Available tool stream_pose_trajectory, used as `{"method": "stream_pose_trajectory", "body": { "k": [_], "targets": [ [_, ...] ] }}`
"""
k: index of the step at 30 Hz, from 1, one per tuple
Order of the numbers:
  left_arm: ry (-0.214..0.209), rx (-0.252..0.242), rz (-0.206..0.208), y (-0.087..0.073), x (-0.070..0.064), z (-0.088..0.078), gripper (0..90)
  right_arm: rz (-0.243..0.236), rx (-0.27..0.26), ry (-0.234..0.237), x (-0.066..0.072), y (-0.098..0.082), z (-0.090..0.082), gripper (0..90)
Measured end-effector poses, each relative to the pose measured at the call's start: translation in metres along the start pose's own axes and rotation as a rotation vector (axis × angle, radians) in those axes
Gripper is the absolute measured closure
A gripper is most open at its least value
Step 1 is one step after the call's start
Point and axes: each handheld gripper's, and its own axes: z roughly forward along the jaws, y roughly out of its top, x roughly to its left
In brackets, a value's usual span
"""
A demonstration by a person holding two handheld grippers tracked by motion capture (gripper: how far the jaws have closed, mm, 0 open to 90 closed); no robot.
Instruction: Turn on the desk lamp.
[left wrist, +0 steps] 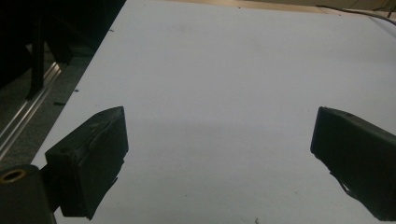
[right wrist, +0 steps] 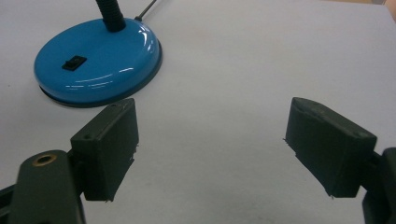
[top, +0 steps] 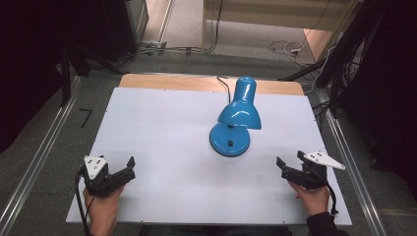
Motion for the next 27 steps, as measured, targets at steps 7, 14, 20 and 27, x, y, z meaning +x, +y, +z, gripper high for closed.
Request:
{"method": "stream_pose_trajectory", "body": {
  "k": [7, 14, 20, 27],
  "targets": [
    [-0.003, -0.002, -0.003, 0.0, 0.0, 0.0, 4.7, -0.012, 0.012, 0.018, 0.008, 0.002, 0.006, 14.1],
    [-0.006, -0.001, -0.008, 0.0, 0.001, 0.0, 4.7, -0.01, 0.005, 0.035, 0.013, 0.006, 0.01, 14.1],
    [-0.005, 0.001, -0.009, -0.001, 0.001, 0.0, 4.7, -0.012, 0.001, 0.032, 0.015, 0.008, 0.012, 14.1],
    [-0.004, 0.002, -0.01, -0.001, 0.001, 0.0, 4.7, -0.007, 0.011, 0.032, 0.013, 0.01, 0.011, 14.2]
  ]
}}
